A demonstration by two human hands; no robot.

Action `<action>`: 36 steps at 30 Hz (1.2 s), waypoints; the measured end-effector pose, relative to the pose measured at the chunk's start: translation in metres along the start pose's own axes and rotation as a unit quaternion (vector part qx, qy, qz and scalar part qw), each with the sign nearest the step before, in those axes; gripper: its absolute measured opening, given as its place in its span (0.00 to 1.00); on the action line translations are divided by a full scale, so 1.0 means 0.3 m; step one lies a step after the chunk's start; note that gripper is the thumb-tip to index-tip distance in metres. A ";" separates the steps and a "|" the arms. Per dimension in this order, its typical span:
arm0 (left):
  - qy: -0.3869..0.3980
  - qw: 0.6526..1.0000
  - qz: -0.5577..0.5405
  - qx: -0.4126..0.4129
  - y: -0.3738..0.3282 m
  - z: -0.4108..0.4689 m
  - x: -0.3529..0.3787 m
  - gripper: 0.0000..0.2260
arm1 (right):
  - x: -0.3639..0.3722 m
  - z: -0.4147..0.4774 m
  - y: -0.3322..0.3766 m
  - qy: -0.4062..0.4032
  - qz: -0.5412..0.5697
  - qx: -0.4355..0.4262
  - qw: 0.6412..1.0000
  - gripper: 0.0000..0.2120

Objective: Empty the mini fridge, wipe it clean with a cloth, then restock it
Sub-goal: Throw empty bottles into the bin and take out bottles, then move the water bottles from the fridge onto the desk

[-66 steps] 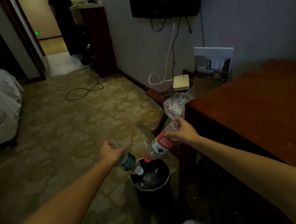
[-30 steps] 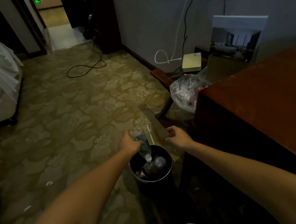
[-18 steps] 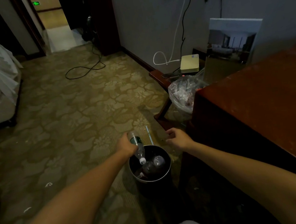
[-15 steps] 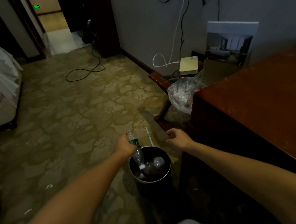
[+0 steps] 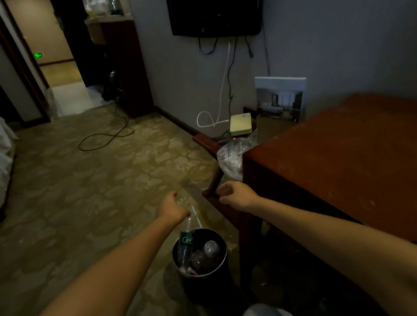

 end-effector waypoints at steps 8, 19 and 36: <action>0.063 0.995 0.005 0.078 -0.208 -0.191 -0.009 0.34 | -0.173 -0.191 0.160 -0.006 -0.041 -0.043 0.998 0.15; 0.119 0.946 0.152 0.259 -0.577 -0.502 0.114 0.24 | -0.577 -0.548 0.149 -0.061 -0.138 0.006 0.989 0.13; 0.217 0.790 0.314 0.480 -1.048 -1.188 0.835 0.25 | -1.252 -1.444 -0.184 -0.192 -0.169 0.203 0.945 0.13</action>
Point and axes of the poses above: each hand's wrist, its own z-axis towards the middle knuckle, its own x-axis out of the palm, y = z × x, the point moved 4 cm from there along z, towards the middle knuckle, and after that the axes turned 13 degrees about -x, right-handed, at the moved point
